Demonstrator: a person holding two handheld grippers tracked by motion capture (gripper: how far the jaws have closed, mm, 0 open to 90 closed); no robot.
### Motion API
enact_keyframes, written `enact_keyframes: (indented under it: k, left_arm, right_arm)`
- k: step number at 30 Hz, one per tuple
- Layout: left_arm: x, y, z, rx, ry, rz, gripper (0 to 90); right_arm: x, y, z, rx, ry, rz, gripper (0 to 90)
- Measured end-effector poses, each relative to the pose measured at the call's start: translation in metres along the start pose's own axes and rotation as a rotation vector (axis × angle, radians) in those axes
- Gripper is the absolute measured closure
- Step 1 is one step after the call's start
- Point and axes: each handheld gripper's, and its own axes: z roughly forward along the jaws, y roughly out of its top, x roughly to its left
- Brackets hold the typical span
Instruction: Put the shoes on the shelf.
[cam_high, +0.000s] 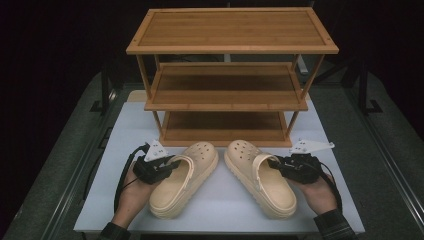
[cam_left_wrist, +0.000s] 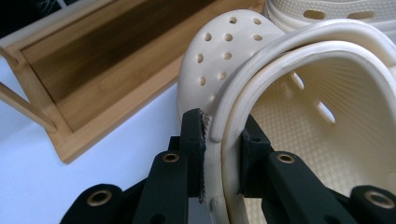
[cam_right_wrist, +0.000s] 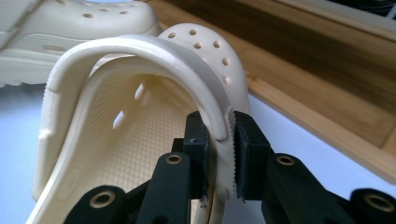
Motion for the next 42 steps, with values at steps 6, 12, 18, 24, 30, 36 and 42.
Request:
enact_keyframes:
  k: [6, 12, 18, 24, 30, 36, 42]
  left_arm:
    - [0.007, 0.011, -0.001, -0.019, 0.009, -0.006, 75.9]
    - [0.016, 0.025, 0.006, -0.028, 0.032, -0.012, 75.8]
    - [0.024, 0.038, 0.019, -0.038, 0.054, -0.009, 75.9]
    - [0.034, 0.047, 0.037, -0.036, 0.091, -0.014, 75.9]
    - [0.041, 0.051, 0.069, -0.043, 0.148, -0.057, 75.8]
    - [0.037, 0.056, 0.089, -0.044, 0.228, -0.02, 75.8]
    - [0.034, 0.06, 0.098, -0.048, 0.251, -0.024, 75.7]
  right_arm:
    - [-0.008, 0.006, -0.003, -0.018, -0.021, 0.006, 77.1]
    - [-0.019, 0.02, 0.004, -0.032, -0.041, 0.011, 77.1]
    - [-0.029, 0.035, 0.019, -0.034, -0.065, 0.008, 77.1]
    - [-0.038, 0.046, 0.034, -0.042, -0.102, 0.011, 77.1]
    - [-0.048, 0.054, 0.056, -0.043, -0.141, 0.009, 77.0]
    - [-0.049, 0.056, 0.071, -0.04, -0.188, -0.007, 77.0]
    - [-0.051, 0.054, 0.081, -0.032, -0.207, 0.007, 76.9]
